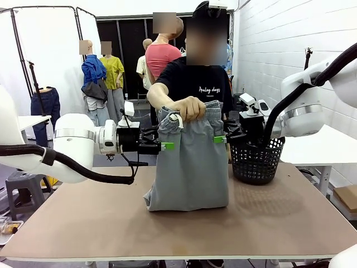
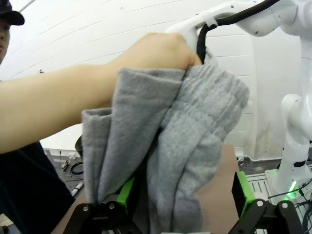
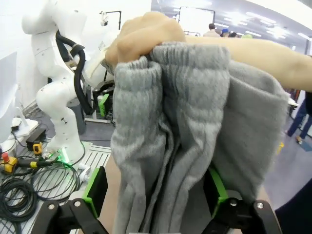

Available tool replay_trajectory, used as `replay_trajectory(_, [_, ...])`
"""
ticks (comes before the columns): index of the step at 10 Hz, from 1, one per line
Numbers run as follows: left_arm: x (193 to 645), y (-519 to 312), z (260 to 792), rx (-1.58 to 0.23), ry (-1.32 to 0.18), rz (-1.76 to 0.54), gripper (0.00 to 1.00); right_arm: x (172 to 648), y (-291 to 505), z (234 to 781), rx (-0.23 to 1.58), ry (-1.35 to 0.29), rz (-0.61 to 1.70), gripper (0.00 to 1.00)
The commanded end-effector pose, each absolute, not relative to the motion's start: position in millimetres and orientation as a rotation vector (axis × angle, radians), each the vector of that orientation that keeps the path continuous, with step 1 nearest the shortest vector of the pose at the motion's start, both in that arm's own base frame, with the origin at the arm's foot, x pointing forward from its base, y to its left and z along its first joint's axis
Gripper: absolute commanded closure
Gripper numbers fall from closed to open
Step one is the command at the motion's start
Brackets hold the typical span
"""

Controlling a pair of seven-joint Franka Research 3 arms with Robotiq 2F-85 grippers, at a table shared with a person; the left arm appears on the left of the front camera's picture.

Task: Fold the training pants.
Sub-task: Release the ends of the Training pants and then grab the overlapped ends.

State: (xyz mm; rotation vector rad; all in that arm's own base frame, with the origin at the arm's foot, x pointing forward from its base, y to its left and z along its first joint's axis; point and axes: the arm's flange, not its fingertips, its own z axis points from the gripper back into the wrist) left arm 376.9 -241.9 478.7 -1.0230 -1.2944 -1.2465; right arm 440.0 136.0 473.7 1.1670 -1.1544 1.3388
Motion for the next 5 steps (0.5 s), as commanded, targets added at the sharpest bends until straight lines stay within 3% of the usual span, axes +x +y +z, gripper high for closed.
replay_trajectory(1, [370.5,-241.9,480.5,-0.946,-1.332,-1.174,0.00,432.6,129.1,470.7,1.116,-1.174,1.310,0.00])
replay_trajectory(5, [368.2,-232.4,480.9,-0.798,-1.406,-1.070,0.00,434.2,121.3,468.5,0.922,-1.280,1.202,0.00])
